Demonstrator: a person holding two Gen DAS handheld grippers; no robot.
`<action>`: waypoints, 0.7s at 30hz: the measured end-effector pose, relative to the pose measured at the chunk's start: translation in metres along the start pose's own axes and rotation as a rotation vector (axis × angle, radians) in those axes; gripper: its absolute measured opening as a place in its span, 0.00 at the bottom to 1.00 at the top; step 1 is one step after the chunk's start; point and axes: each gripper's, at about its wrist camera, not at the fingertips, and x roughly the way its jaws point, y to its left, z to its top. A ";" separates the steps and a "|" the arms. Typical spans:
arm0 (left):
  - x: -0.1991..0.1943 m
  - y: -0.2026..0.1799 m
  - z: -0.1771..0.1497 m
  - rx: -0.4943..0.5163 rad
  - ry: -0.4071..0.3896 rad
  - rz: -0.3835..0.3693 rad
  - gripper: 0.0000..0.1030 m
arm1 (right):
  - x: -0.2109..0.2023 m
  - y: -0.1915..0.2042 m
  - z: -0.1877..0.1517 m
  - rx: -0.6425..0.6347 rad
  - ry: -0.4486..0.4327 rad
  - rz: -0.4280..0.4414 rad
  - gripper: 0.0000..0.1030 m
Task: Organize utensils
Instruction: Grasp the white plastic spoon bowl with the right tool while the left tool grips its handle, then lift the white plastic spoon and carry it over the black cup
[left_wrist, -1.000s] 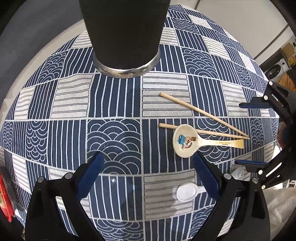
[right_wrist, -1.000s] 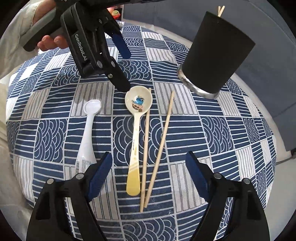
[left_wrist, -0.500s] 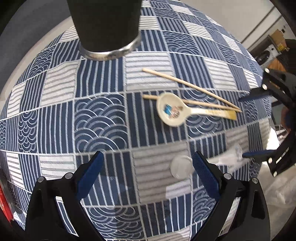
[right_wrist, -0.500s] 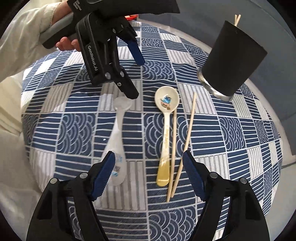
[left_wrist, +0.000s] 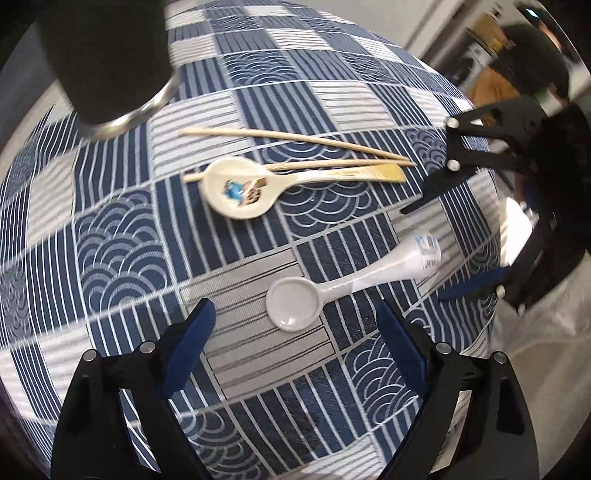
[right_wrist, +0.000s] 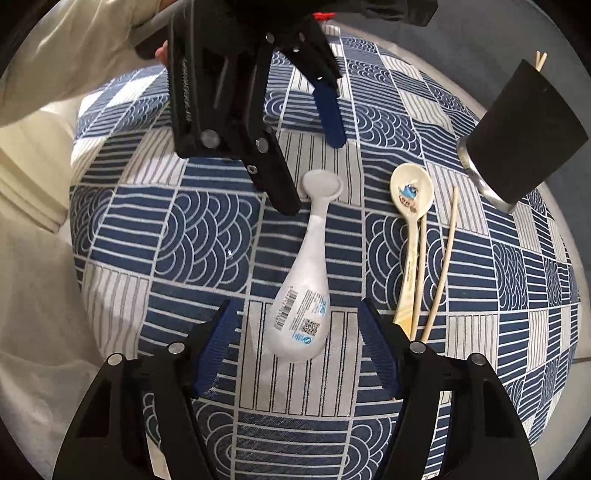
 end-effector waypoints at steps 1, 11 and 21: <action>0.000 -0.003 0.001 0.029 -0.006 -0.007 0.81 | 0.002 0.000 0.000 -0.005 0.007 -0.004 0.54; 0.012 -0.024 0.017 0.297 -0.038 -0.079 0.56 | 0.005 -0.005 0.001 0.005 0.015 0.072 0.33; 0.022 -0.046 0.031 0.491 0.051 -0.125 0.24 | 0.010 -0.043 0.003 0.078 0.028 0.274 0.32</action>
